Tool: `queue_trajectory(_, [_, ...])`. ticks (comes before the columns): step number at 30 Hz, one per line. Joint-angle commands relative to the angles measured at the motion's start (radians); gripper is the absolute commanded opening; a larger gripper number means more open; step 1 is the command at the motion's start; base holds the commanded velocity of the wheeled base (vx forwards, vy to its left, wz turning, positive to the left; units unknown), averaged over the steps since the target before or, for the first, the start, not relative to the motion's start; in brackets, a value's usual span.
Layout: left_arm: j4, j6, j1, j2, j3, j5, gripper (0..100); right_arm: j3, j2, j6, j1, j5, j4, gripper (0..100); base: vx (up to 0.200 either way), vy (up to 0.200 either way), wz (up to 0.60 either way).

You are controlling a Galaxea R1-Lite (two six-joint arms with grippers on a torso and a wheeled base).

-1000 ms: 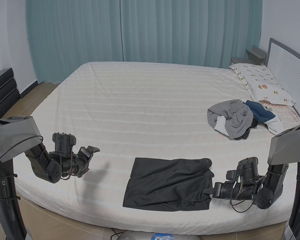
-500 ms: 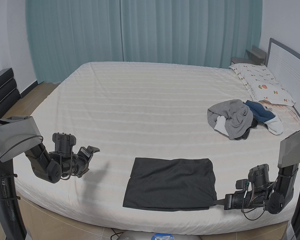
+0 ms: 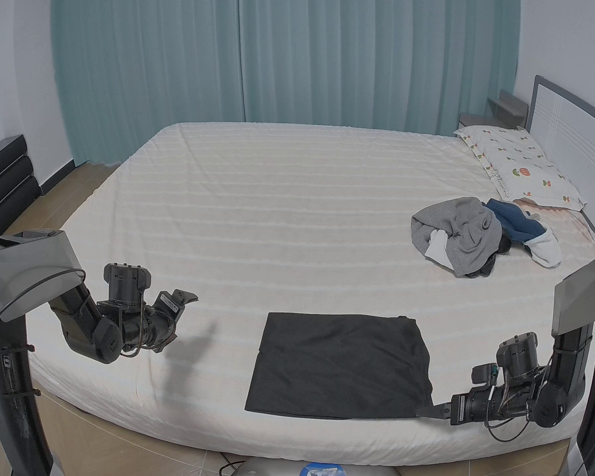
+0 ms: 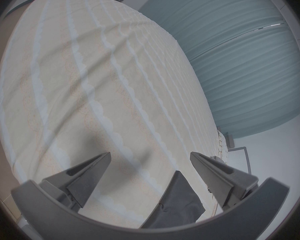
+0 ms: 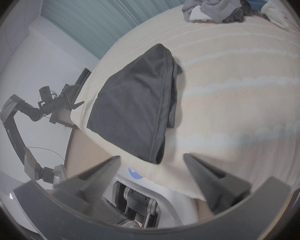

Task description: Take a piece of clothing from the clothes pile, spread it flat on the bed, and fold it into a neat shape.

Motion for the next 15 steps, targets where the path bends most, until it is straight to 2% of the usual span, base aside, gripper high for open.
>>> queue_trajectory(1, [0.000, 0.000, 0.000, 0.000, 0.000, 0.000, 100, -0.036, -0.007, 0.009, -0.016, 0.001, -0.039, 100, 0.000, 0.000, 0.00])
queue_trajectory(4, [0.000, 0.000, 0.000, 0.001, 0.000, 0.000, 100, -0.125, -0.007, 0.045, -0.020, -0.004, -0.042, 100, 0.000, 0.000, 0.00])
queue_trajectory(8, [0.000, 0.000, 0.000, 0.000, 0.000, 0.000, 100, -0.289, 0.047, 0.165, -0.019, -0.016, -0.027, 100, 0.000, 0.000, 0.00])
queue_trajectory(15, [0.000, 0.000, 0.000, 0.001, 0.000, 0.000, 100, -0.521, 0.187, 0.190, -0.022, -0.091, 0.046, 100, 0.000, 0.000, 0.00])
